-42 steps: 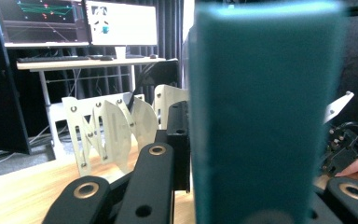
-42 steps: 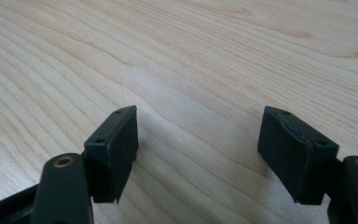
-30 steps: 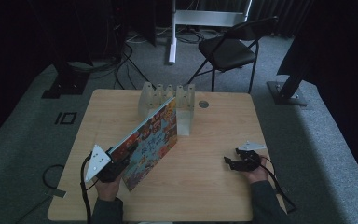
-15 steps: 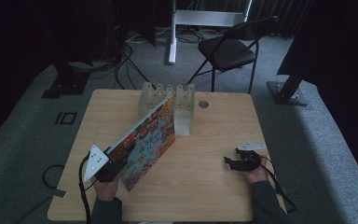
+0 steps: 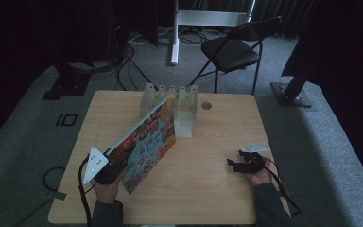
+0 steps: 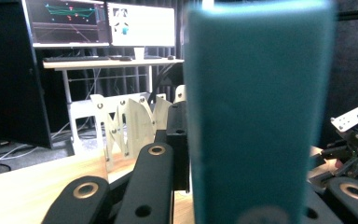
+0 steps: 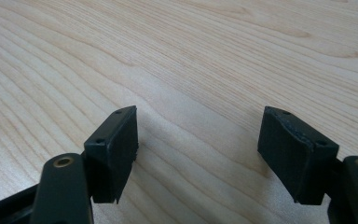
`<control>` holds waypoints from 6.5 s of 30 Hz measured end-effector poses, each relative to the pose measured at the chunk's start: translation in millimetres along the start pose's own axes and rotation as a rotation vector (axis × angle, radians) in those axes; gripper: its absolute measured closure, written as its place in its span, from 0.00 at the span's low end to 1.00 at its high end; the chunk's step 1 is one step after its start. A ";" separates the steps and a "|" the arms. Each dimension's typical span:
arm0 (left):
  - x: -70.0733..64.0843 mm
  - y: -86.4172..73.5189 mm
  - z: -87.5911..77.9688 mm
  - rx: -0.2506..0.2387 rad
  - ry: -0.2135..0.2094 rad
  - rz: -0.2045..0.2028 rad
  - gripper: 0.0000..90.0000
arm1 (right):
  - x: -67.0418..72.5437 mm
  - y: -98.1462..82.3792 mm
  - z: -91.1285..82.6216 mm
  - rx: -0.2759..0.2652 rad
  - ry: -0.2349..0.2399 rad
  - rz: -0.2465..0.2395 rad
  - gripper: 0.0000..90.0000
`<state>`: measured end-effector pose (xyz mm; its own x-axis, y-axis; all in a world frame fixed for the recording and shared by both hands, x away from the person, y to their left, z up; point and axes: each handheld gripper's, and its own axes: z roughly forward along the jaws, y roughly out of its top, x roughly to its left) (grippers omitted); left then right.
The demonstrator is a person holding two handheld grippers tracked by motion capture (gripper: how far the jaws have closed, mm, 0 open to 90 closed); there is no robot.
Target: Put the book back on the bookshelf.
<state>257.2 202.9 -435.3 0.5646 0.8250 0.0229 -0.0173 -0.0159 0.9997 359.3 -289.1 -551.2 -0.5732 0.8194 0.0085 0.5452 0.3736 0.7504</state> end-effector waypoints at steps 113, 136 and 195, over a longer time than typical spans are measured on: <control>-4.7 20.5 -0.2 0.014 0.217 0.012 0.89 | -0.8 0.0 -0.2 -0.001 0.007 0.004 0.31; 4.6 24.7 19.7 0.012 0.280 -0.012 0.88 | -1.2 -0.1 -0.3 -0.001 0.009 0.006 0.31; 5.6 27.8 63.4 0.021 0.408 0.061 0.88 | -2.3 -0.2 -0.4 -0.005 0.014 0.012 0.31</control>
<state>312.2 171.3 -407.0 0.1897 0.9784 0.0826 -0.0218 -0.0799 0.9966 360.2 -291.2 -551.0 -0.5756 0.8173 0.0266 0.5488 0.3619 0.7535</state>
